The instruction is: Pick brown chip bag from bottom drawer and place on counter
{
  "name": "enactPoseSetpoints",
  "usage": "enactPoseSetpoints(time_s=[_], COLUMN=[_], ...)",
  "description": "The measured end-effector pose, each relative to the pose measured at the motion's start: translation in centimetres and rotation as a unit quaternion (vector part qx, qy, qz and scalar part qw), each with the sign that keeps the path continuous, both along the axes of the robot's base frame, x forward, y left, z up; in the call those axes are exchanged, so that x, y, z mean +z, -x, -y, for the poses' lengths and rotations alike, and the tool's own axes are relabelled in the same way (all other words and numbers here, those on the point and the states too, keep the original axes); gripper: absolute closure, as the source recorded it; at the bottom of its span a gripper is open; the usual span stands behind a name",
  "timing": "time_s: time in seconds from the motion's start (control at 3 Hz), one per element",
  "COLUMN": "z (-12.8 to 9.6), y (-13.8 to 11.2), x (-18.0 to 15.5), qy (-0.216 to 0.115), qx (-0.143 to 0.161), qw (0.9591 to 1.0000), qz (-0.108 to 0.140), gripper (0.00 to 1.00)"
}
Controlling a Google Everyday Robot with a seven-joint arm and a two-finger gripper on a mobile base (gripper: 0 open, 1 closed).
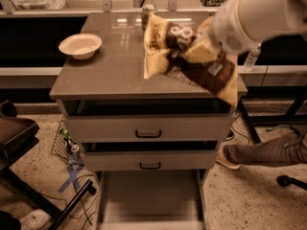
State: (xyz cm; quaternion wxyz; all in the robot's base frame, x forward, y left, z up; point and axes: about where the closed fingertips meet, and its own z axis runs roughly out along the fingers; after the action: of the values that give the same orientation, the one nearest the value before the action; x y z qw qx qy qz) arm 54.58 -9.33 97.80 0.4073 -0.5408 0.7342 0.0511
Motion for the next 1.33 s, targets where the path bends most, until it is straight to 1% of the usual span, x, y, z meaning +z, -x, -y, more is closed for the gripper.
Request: enactPoseSetpoints(time_s=[0.33, 0.67, 1.0, 1.33], z=[1.5, 1.2, 0.5, 0.7], y=[-5.4, -11.1, -16.5, -18.2], x=[2.2, 1.2, 0.1, 1.5], qy=[0.026, 0.029, 0.014, 0.006], qx=[0.006, 0.052, 0.082, 0.082], qw=[0.9993, 0.9975, 0.9949, 0.9937], qz=[0.026, 0.039, 0.055, 0.076], gripper=[1.00, 1.00, 1.00, 0.98])
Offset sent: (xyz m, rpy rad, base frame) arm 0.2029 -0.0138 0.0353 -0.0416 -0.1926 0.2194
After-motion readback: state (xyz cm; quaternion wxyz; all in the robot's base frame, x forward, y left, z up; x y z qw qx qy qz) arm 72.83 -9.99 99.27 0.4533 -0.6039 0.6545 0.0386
